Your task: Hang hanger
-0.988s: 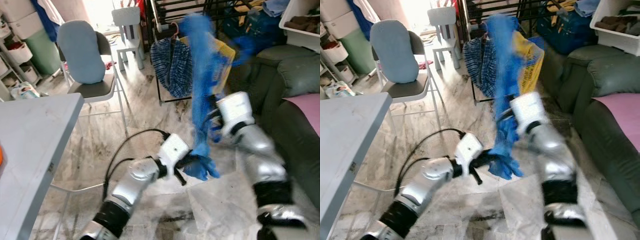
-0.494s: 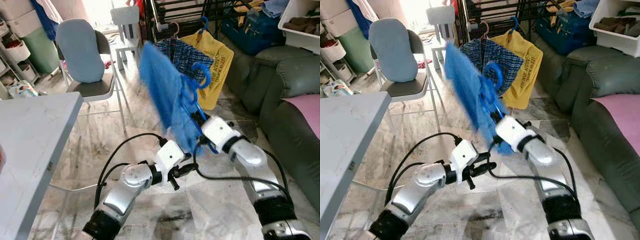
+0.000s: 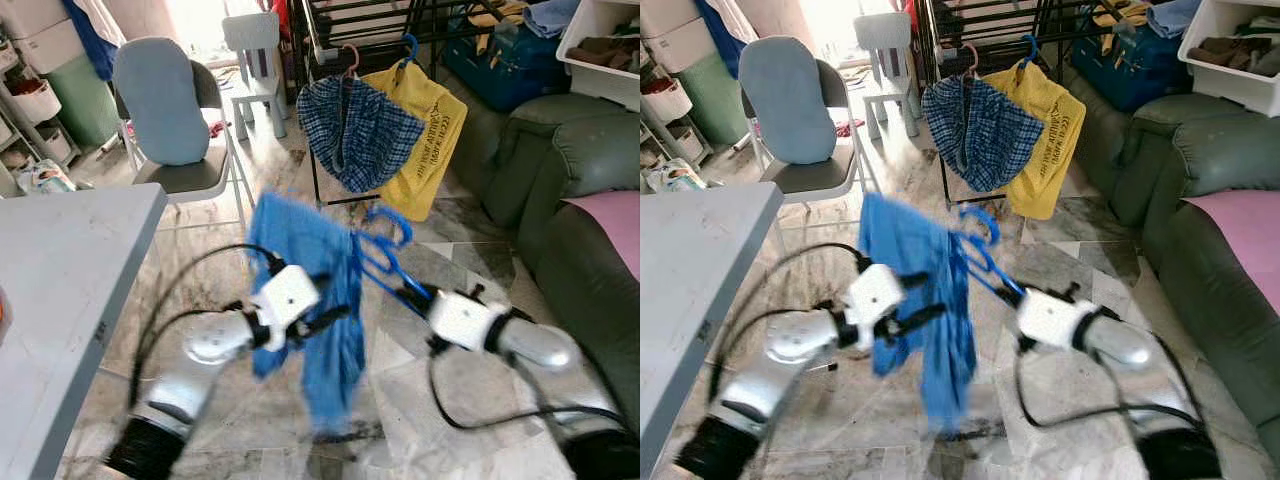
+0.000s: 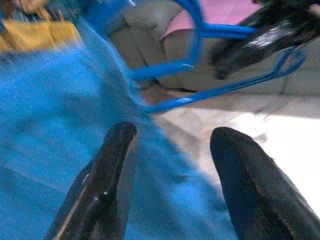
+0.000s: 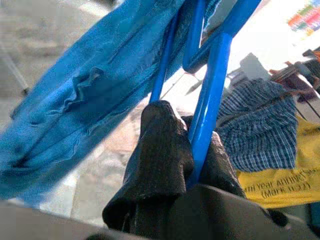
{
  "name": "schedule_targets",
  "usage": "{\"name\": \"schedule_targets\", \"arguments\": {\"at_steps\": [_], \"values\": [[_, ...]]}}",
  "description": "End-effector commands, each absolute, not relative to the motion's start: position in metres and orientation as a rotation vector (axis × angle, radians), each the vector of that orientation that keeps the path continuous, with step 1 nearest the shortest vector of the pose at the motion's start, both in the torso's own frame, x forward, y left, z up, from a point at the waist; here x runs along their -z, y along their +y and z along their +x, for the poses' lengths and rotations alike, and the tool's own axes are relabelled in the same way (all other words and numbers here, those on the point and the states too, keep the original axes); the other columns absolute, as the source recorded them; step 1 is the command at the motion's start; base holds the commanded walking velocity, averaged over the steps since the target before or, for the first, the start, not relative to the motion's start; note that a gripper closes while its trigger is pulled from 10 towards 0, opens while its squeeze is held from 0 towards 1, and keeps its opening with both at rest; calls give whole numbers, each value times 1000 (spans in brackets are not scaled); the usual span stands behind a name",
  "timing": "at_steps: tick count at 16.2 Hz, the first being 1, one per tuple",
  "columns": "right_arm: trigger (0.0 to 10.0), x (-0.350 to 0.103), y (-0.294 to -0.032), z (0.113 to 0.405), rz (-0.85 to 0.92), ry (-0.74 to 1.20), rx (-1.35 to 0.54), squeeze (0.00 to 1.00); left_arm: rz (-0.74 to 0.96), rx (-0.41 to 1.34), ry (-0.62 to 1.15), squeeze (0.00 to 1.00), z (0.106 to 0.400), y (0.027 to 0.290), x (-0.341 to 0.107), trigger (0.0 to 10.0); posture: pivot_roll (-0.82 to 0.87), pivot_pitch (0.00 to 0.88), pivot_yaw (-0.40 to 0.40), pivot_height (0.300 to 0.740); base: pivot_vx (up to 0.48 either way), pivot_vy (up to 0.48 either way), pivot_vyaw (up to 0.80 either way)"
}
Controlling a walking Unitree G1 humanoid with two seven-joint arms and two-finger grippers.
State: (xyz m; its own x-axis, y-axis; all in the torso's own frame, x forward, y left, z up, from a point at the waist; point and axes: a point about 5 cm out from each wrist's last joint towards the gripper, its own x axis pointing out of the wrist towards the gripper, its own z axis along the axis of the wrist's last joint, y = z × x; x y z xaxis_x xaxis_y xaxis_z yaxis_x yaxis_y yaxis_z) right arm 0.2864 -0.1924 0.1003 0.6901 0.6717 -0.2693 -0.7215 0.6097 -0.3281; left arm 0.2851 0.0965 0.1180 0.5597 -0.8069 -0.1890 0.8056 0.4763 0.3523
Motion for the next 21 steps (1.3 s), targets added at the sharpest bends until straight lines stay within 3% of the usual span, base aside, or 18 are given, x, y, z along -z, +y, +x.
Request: {"name": "schedule_targets", "arguments": {"at_steps": [1,4,8,13,16,17,18,19,21], "values": [[10000,-105,-189,283,-467,100,-878,0,514,965,-71,1000,292,103,-130,10000,-137,0,60,740,0,0,0],[10000,-108,-196,279,-470,114,-932,0,721,1034,-68,1000,292,118,-121,10000,-141,0,76,740,0,0,0],[10000,-106,-196,271,-491,134,-1000,0,831,1033,-94,1000,306,126,-123,10000,-148,0,91,740,0,0,0],[10000,-99,-196,271,-538,146,-979,0,832,1034,-156,1000,316,122,-131,10000,-147,0,95,740,0,0,0],[10000,-101,-191,269,-587,120,-1017,0,841,1098,-84,1000,318,125,-120,10000,-149,0,96,740,0,0,0],[10000,-101,-192,269,-583,116,-1014,0,820,1140,-58,1000,317,125,-117,0,-151,0,98,740,0,0,0],[10000,-102,-192,269,-585,114,-1013,0,828,1156,-43,553,318,126,-115,0,-152,0,98,740,0,0,0],[10000,-102,-192,268,-590,112,-1019,0,844,1148,-32,0,322,127,-114,0,-156,0,103,740,0,0,0],[10000,-101,-192,265,-608,111,-1027,0,861,1152,-18,0,329,128,-116,0,-159,0,108,740,0,0,0]]}}
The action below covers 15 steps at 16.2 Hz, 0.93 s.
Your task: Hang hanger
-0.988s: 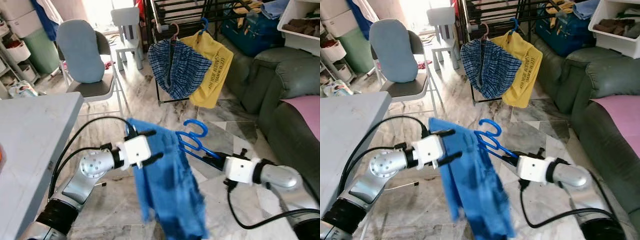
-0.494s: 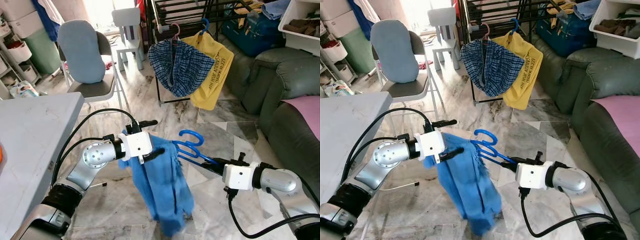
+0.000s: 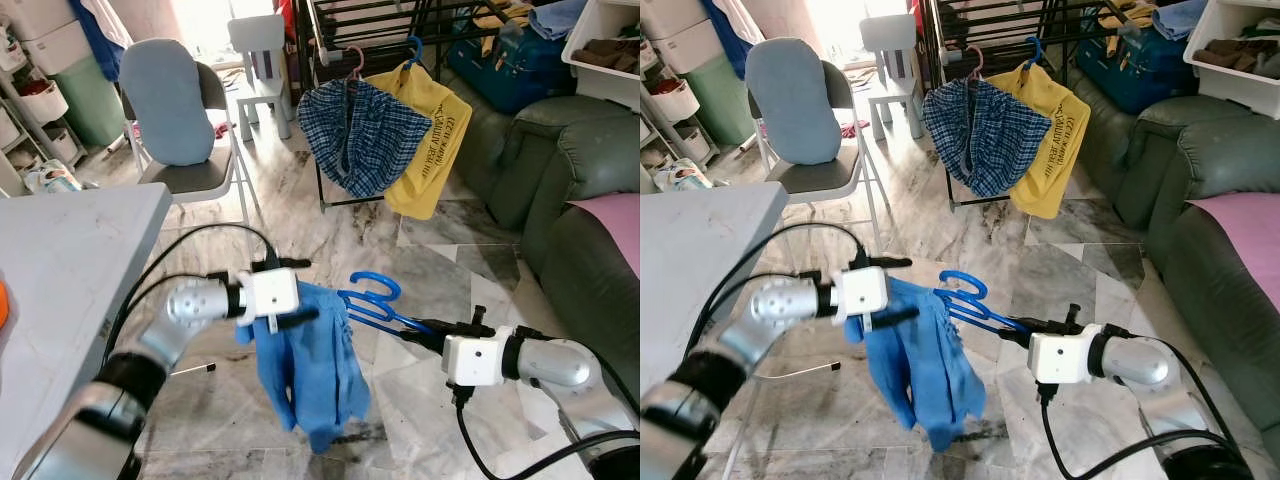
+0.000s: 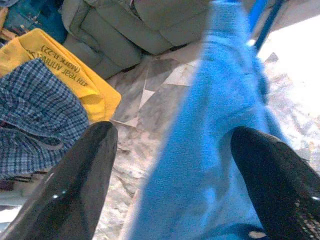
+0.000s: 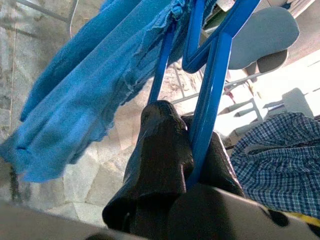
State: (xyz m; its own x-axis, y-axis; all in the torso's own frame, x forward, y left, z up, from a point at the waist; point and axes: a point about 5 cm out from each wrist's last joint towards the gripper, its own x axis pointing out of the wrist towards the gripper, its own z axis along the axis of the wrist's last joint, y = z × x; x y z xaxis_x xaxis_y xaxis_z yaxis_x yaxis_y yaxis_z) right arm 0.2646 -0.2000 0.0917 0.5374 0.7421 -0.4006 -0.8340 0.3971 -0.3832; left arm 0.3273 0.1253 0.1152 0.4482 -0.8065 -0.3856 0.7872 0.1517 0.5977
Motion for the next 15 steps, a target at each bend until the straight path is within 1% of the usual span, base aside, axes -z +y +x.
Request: {"name": "schedule_targets", "arguments": {"at_steps": [1,5,10,11,12,13,15], "values": [[10000,-100,-194,264,-615,112,-1023,0,875,1160,-9,0,331,129,-117,0,-160,0,110,740,0,0,0],[10000,-99,-198,262,-655,116,-1024,0,875,1167,75,0,343,137,-121,0,-161,0,117,740,0,0,0],[10000,-100,-196,264,-678,99,-1016,0,891,1199,138,0,341,138,-112,0,-164,0,120,740,0,0,0],[10000,-101,-196,265,-687,88,-1005,0,893,1196,136,0,342,138,-112,0,-164,0,121,740,0,0,0],[10000,-102,-197,267,-706,76,-992,0,904,1161,89,0,346,136,-117,0,-165,0,121,740,0,0,0],[10000,-104,-198,269,-721,64,-972,0,908,1072,8,0,353,134,-129,0,-166,0,121,740,0,0,0],[10000,-106,-201,273,-750,44,-943,0,918,1023,-14,0,359,136,-136,0,-167,0,122,740,0,0,0]]}}
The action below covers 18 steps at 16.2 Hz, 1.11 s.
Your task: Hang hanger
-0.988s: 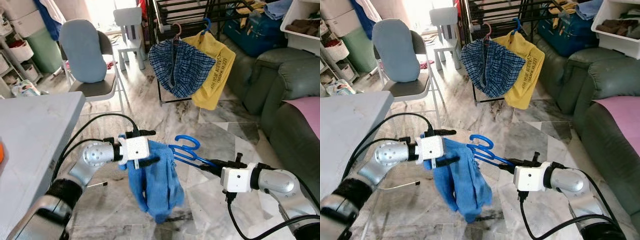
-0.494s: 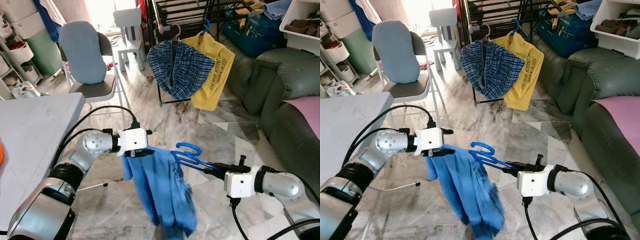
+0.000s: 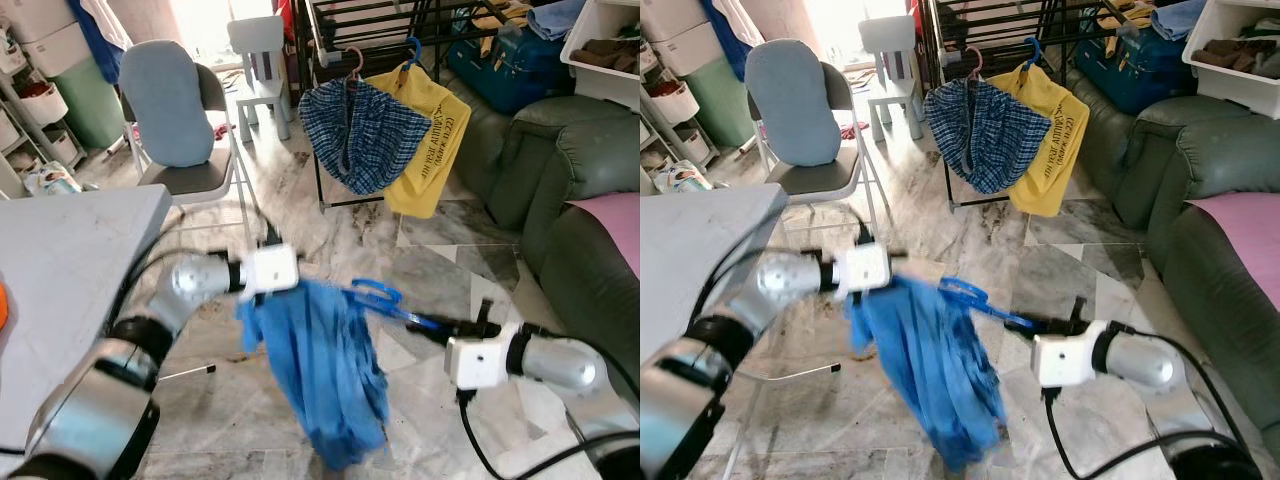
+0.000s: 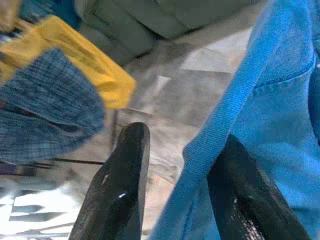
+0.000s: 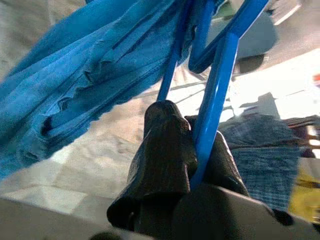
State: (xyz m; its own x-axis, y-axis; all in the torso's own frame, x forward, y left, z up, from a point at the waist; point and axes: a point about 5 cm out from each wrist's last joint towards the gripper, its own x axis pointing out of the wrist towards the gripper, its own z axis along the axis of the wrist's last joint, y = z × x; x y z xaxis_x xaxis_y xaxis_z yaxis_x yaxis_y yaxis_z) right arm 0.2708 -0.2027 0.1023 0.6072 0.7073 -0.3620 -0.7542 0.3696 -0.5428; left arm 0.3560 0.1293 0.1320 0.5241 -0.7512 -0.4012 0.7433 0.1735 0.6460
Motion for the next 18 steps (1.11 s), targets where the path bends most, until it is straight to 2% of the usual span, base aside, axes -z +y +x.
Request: {"name": "schedule_targets", "arguments": {"at_steps": [1,6,7,8,10,11,17,18], "values": [[10000,-109,-201,276,-760,22,-917,0,927,1021,-4,0,360,137,-136,0,-167,0,124,740,0,0,0],[10000,-118,-203,285,-797,-40,-851,0,964,1015,18,0,361,135,-130,0,-169,0,127,740,0,0,0],[10000,-118,-205,284,-809,-40,-850,0,971,1032,35,0,360,135,-128,2863,-169,0,127,740,0,0,0],[10000,-118,-205,284,-814,-42,-849,0,990,1038,39,0,359,135,-127,10000,-169,0,127,740,0,0,0],[10000,-117,-206,285,-817,-43,-847,0,1015,1045,52,0,359,136,-125,10000,-171,0,127,740,0,0,0],[10000,-117,-204,285,-820,-46,-846,0,1012,1049,55,1000,359,136,-125,10000,-171,0,127,740,0,0,0],[10000,-114,-202,285,-824,-49,-850,0,1069,1071,85,992,357,137,-118,10000,-173,0,129,740,0,0,0],[10000,-113,-202,285,-824,-49,-850,0,1076,1075,89,0,356,137,-117,10000,-173,0,129,740,0,0,0]]}}
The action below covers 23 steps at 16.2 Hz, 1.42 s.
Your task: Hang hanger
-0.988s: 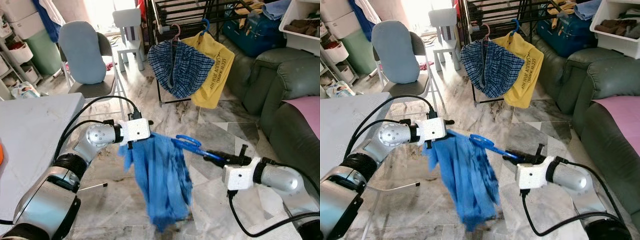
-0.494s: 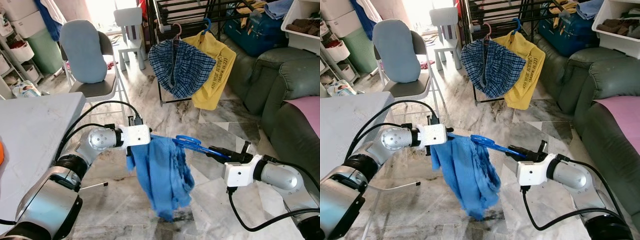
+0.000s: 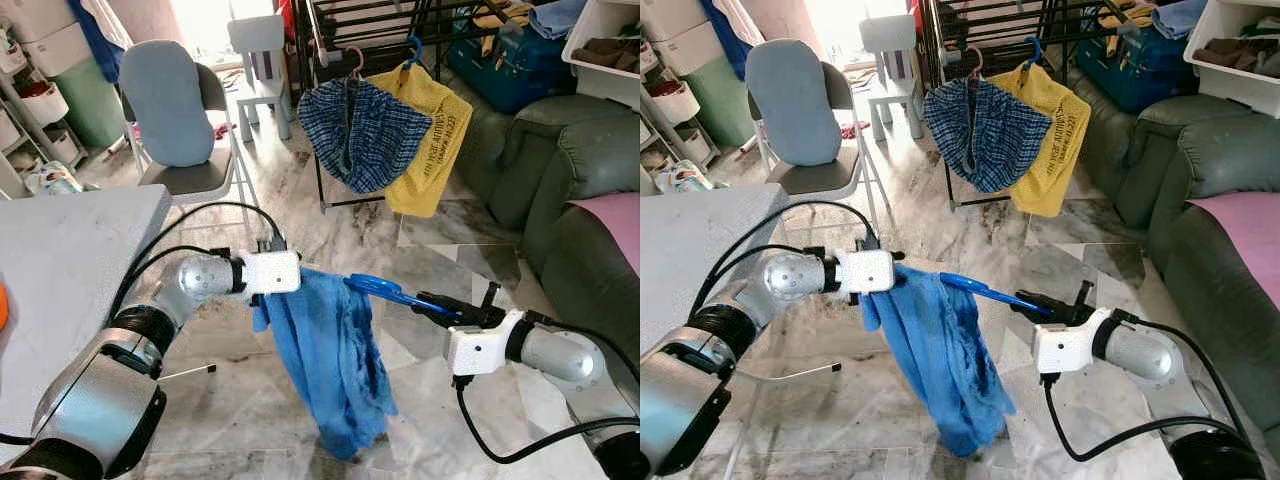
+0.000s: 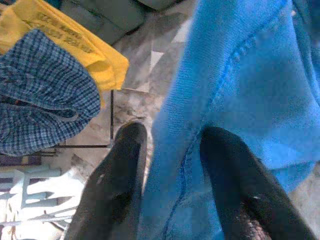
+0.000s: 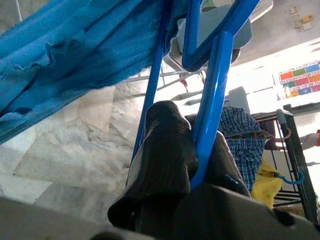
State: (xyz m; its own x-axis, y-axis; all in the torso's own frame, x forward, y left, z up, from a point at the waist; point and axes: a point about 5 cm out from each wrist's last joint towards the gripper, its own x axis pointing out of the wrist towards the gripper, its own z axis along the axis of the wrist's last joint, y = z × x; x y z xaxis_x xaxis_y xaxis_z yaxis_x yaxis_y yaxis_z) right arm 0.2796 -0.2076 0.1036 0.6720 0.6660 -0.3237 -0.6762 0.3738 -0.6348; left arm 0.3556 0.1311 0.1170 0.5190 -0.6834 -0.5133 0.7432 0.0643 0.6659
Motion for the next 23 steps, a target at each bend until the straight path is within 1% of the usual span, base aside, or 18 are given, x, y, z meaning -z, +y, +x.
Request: {"name": "schedule_targets", "arguments": {"at_steps": [1,2,3,8,16,18,19,20,21,23], "values": [[10000,-113,-202,285,-822,-51,-852,0,1082,1074,102,0,356,137,-115,7529,-174,0,129,740,0,0,0],[10000,-113,-201,285,-821,-51,-854,0,1081,1075,110,0,356,137,-113,2000,-174,0,129,740,0,0,0],[10000,-112,-201,284,-820,-52,-857,0,1083,1084,117,0,355,136,-112,0,-174,0,131,740,0,0,0],[10000,-110,-200,282,-819,-47,-866,0,1072,1071,120,0,358,133,-114,0,-177,0,132,740,0,0,0],[10000,-108,-197,286,-834,-44,-885,0,965,1068,136,0,357,132,-112,0,-169,0,107,740,0,0,0],[10000,-106,-195,286,-836,-43,-894,0,967,1076,137,0,356,132,-112,0,-168,0,106,740,0,0,0],[10000,-105,-195,286,-828,-35,-902,627,966,1079,142,0,355,133,-111,0,-167,0,103,740,0,0,0],[10000,-104,-195,287,-806,-17,-910,1000,965,1079,143,0,355,134,-111,0,-167,0,103,740,0,0,0],[10000,-104,-195,287,-802,-12,-916,1000,965,1077,143,0,356,134,-111,0,-167,0,98,740,0,0,0],[10000,-110,-206,297,-863,-7,-858,1000,877,981,79,0,360,136,-119,0,-157,0,93,740,0,0,0]]}}
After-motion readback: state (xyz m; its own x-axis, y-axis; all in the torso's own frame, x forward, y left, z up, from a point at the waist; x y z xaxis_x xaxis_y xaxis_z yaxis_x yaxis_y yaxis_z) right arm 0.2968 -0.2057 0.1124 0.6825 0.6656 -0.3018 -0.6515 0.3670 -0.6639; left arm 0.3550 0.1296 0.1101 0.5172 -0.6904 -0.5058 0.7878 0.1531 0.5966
